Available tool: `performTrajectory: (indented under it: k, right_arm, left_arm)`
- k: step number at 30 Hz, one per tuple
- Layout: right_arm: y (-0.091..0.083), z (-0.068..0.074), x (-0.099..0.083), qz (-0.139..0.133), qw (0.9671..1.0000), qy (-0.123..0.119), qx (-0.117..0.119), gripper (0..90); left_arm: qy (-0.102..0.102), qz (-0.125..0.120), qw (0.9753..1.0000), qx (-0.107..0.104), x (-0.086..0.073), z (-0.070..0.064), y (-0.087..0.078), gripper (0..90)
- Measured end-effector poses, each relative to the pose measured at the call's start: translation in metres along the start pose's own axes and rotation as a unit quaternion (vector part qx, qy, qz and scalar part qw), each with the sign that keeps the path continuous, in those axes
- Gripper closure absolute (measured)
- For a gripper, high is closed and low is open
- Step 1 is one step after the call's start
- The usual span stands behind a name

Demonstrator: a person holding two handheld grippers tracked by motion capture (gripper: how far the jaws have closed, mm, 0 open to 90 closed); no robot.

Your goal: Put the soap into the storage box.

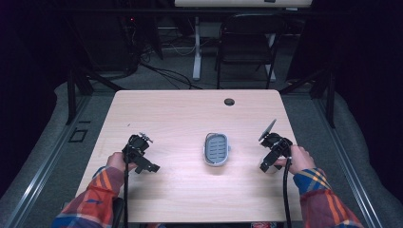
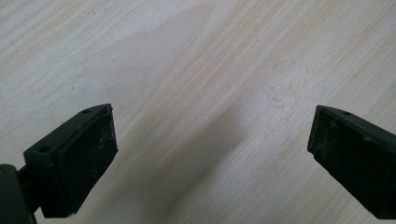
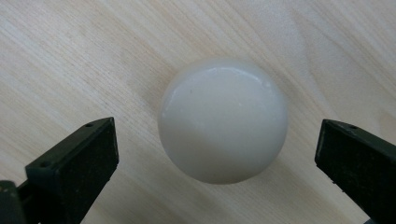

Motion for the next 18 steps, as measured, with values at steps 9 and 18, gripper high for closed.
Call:
performTrajectory:
  k: [9, 18]
  right_arm:
    - [0.008, -0.006, 0.005, 0.024, 0.9997, 0.004, 0.001, 0.0]
    - [0.015, -0.006, 0.012, 0.017, 0.9997, 0.019, 0.001, 0.0]
  left_arm:
    - [-0.002, 0.002, 1.0000, -0.002, 0.000, 0.000, 0.000, 1.1]
    - [-0.001, 0.001, 1.0000, -0.002, 0.000, 0.000, 0.000, 1.1]
Point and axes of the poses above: each handheld gripper's, and its own axes: y roughly forward along the jaws, x roughly out of its top, z roughly to its left, the point moved 9 cm from there along y, roughly forward along the jaws, and after that the axes turned 2 degrees about z, right-handed, at the moved point
